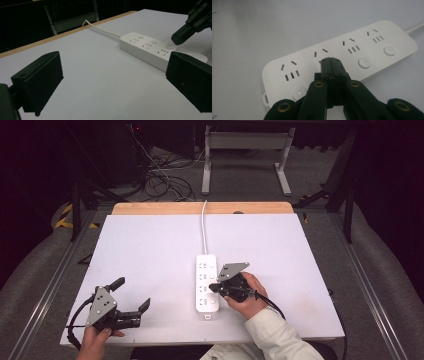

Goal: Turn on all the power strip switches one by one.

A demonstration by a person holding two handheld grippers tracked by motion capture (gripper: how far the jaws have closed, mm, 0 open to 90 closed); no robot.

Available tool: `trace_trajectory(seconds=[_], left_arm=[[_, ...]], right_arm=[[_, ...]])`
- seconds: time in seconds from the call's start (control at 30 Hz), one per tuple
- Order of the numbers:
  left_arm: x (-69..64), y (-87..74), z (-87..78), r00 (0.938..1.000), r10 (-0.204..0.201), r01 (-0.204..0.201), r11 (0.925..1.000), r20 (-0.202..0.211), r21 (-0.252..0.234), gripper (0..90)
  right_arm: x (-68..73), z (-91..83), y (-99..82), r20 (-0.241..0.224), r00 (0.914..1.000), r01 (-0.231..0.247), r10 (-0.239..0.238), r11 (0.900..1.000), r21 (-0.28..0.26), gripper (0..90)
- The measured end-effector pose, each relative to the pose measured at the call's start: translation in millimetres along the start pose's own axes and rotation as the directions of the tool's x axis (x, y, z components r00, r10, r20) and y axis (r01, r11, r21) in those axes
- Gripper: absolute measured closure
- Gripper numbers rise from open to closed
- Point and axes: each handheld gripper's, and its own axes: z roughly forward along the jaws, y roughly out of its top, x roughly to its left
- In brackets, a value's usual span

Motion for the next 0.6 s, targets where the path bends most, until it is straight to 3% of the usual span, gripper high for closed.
trace_trajectory(seconds=[0.6], left_arm=[[-0.3,0.1,-0.4,1.0000,0.003,-0.003,1.0000,0.001,0.001,1.2]], right_arm=[[-2.8,10.9,0.1,0.025,0.9996,-0.011,0.010,0.9998,0.019,90.0]])
